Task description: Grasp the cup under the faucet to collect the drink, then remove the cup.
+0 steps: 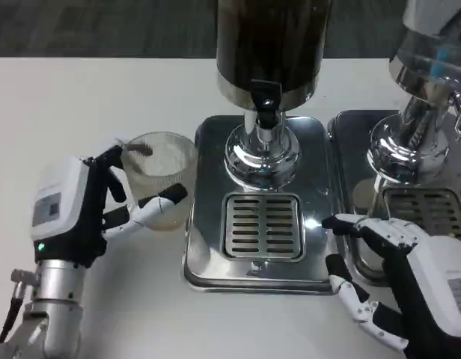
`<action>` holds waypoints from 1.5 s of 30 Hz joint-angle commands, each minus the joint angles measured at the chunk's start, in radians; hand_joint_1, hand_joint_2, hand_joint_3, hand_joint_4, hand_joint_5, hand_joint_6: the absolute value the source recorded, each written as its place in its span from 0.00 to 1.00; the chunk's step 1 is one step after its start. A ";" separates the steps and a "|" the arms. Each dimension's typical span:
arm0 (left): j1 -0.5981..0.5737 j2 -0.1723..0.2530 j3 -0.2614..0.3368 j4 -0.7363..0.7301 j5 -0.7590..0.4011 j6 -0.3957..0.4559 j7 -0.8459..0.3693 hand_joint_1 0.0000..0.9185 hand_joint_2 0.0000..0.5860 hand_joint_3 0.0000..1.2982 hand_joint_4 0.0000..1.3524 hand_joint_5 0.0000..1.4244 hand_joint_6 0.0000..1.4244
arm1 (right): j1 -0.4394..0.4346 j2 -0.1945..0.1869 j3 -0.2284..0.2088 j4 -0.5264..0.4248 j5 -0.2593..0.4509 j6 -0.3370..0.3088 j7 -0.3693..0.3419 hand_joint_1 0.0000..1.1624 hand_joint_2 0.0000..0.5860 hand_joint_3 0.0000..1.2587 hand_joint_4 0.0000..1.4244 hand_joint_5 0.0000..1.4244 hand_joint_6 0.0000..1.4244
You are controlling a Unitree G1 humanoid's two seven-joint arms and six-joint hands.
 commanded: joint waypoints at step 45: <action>-0.085 -0.089 -0.216 -0.008 0.093 0.078 -0.226 0.04 0.21 0.21 0.22 0.30 0.30 | 0.048 0.097 0.009 -0.060 0.026 -0.007 -0.012 0.27 0.79 0.33 0.30 0.30 0.23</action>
